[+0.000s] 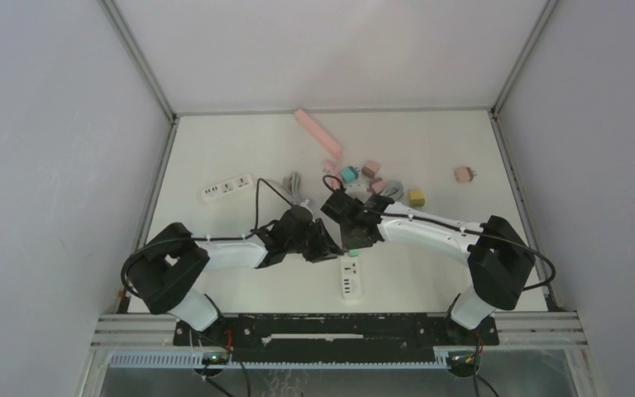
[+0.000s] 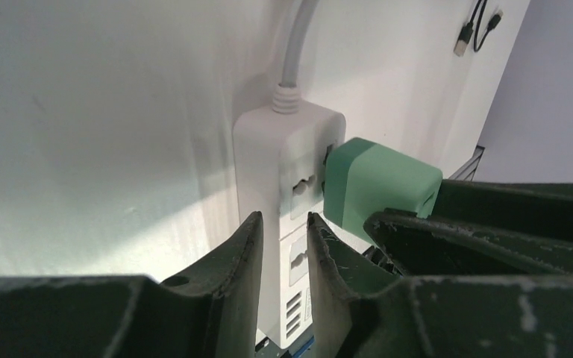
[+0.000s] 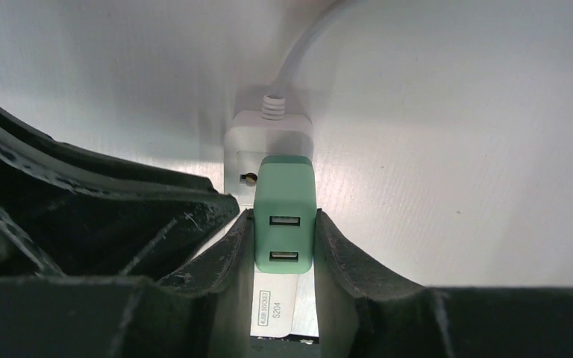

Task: Insert the plug
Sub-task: Press the plug into the socket, then move the socket to the center of the board, then pick up the plug from the center of the board.

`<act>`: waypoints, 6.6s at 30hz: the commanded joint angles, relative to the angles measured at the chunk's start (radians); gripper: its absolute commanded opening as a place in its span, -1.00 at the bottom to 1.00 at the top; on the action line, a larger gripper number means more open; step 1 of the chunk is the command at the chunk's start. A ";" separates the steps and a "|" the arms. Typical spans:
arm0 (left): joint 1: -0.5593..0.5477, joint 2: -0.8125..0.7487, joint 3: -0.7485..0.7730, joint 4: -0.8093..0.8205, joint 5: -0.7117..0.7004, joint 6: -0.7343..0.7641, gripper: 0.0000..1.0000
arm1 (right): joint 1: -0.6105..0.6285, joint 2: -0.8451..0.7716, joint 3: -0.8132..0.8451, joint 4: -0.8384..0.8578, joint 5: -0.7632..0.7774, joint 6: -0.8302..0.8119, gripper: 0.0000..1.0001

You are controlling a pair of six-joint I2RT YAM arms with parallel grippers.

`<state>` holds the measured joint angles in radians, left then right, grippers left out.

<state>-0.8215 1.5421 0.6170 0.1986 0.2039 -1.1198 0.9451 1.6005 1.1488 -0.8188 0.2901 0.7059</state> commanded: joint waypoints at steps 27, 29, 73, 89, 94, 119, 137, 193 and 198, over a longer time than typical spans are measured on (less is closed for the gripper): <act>-0.047 0.120 0.007 0.087 0.041 -0.065 -0.55 | -0.075 -0.005 -0.187 0.096 -0.136 -0.060 -1.00; -0.047 0.121 0.008 0.084 0.039 -0.064 -0.55 | -0.076 0.007 -0.188 0.096 -0.130 -0.070 -1.00; -0.047 0.100 0.022 0.046 0.002 -0.043 -0.47 | -0.034 -0.108 -0.123 0.107 -0.148 -0.069 0.14; -0.031 -0.100 0.014 -0.169 -0.177 0.044 0.12 | 0.078 -0.278 -0.215 0.124 0.009 -0.007 0.99; 0.039 -0.217 -0.031 -0.267 -0.240 0.081 0.40 | 0.099 -0.275 -0.260 0.162 0.018 -0.001 1.00; 0.302 -0.810 0.384 -0.890 -0.756 0.683 1.00 | 0.080 0.028 -0.261 0.435 -0.083 -0.237 -0.01; 0.520 -0.917 0.297 -0.838 -0.635 0.709 1.00 | 0.030 0.341 0.178 0.404 -0.223 -0.680 -0.05; 0.526 -1.153 0.189 -0.812 -0.555 0.825 1.00 | -0.785 0.289 0.265 0.133 -0.241 -0.534 0.82; 0.516 -1.154 0.185 -0.807 -0.535 0.828 1.00 | -0.803 0.338 0.278 0.116 -0.259 -0.547 0.69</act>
<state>-0.2989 0.3916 0.8265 -0.6506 -0.3580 -0.3134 0.1535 1.9228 1.3796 -0.6918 0.0593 0.1692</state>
